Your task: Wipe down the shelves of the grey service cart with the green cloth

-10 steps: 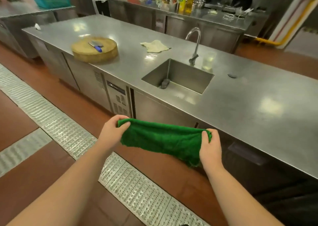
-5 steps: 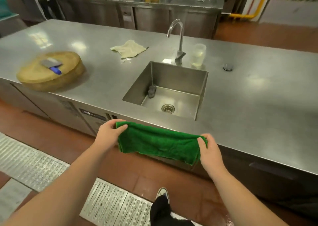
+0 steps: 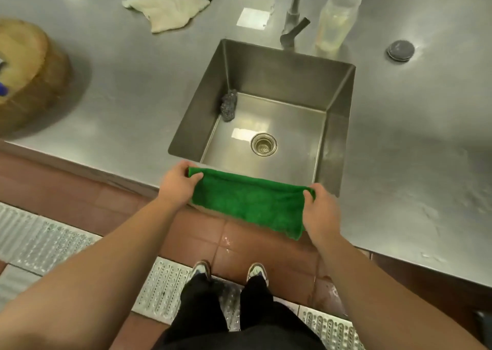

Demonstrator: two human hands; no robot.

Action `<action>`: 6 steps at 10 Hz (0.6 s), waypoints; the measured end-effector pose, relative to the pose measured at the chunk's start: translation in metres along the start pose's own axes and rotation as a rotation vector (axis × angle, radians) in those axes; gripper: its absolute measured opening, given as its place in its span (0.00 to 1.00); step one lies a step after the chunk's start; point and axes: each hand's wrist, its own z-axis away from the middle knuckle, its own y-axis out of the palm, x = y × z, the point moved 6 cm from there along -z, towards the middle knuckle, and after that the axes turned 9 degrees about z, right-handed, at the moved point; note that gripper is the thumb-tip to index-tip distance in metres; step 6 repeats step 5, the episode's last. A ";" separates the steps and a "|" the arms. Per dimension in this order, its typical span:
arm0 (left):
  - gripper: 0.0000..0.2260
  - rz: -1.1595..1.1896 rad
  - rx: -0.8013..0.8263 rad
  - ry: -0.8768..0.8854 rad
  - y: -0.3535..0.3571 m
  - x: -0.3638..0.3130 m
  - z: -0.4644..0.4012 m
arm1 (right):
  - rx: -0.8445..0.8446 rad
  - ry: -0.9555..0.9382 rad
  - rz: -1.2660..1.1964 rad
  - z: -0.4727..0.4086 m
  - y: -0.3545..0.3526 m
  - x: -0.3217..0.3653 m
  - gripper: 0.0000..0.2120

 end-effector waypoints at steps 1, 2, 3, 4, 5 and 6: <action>0.05 -0.152 0.047 0.021 0.008 0.004 -0.028 | -0.059 0.009 0.318 -0.014 0.004 -0.001 0.13; 0.12 -0.542 0.021 0.193 0.013 0.002 -0.053 | -0.088 0.031 0.416 -0.018 0.009 0.004 0.13; 0.16 -0.637 0.055 0.265 0.017 -0.008 -0.059 | -0.083 0.160 0.390 -0.014 0.004 0.005 0.14; 0.19 -0.516 0.101 0.294 0.016 -0.019 -0.062 | -0.199 0.284 0.141 0.002 -0.012 0.009 0.15; 0.15 -0.182 0.206 0.292 0.012 -0.041 -0.063 | -0.276 0.447 -0.325 0.033 -0.024 0.013 0.10; 0.15 -0.182 0.206 0.292 0.012 -0.041 -0.063 | -0.276 0.447 -0.325 0.033 -0.024 0.013 0.10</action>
